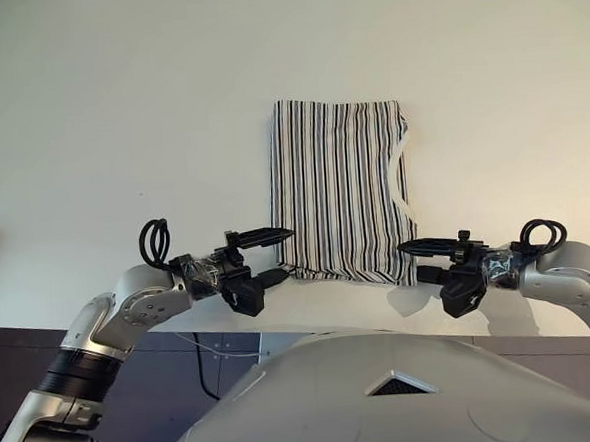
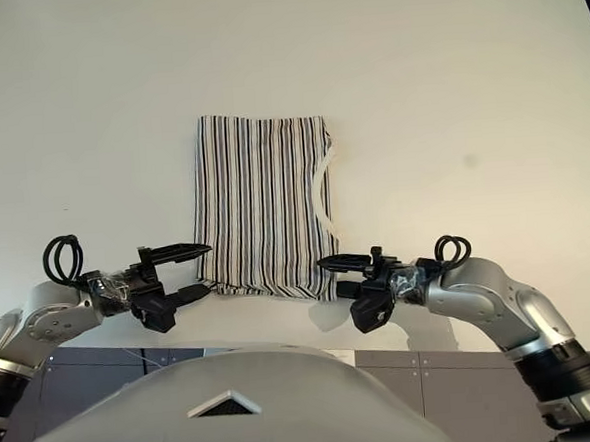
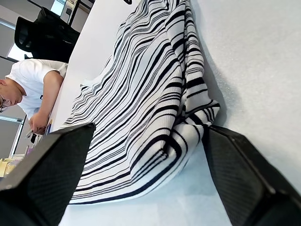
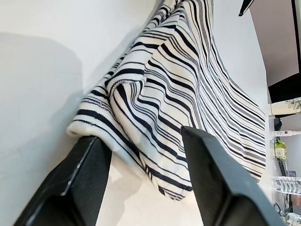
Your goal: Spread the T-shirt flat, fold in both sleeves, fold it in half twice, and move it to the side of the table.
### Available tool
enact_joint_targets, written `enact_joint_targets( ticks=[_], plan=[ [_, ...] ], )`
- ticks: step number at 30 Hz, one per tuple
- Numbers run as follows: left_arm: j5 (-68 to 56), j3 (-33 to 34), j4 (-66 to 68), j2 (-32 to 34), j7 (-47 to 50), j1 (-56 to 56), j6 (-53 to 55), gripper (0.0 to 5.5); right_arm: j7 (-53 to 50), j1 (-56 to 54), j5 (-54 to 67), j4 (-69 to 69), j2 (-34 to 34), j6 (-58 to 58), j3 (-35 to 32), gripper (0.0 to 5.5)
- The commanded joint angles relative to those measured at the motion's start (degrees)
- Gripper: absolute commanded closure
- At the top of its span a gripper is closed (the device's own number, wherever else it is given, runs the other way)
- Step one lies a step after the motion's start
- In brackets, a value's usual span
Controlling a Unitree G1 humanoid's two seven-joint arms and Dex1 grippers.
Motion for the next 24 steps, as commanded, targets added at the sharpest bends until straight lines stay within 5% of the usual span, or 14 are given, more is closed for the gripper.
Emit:
enact_joint_targets(
  ticks=[1,17,24],
  plan=[
    [8.81,-3.31,5.64,2.58,-2.97,1.54,2.3,1.42,1.16,0.28,-1.02,1.95,-0.1,0.8,1.67,2.92],
    [12.86,-7.69,13.16,4.36,-2.02,-6.34,-7.0,4.45,-0.04,1.96,-1.77,-0.69,-0.48,3.3,2.92,2.88],
    [12.47,-7.91,12.73,2.1,-0.27,-6.24,-5.41,5.17,-2.2,-0.11,-1.84,5.66,-0.55,-1.27,3.38,4.32]
  ],
)
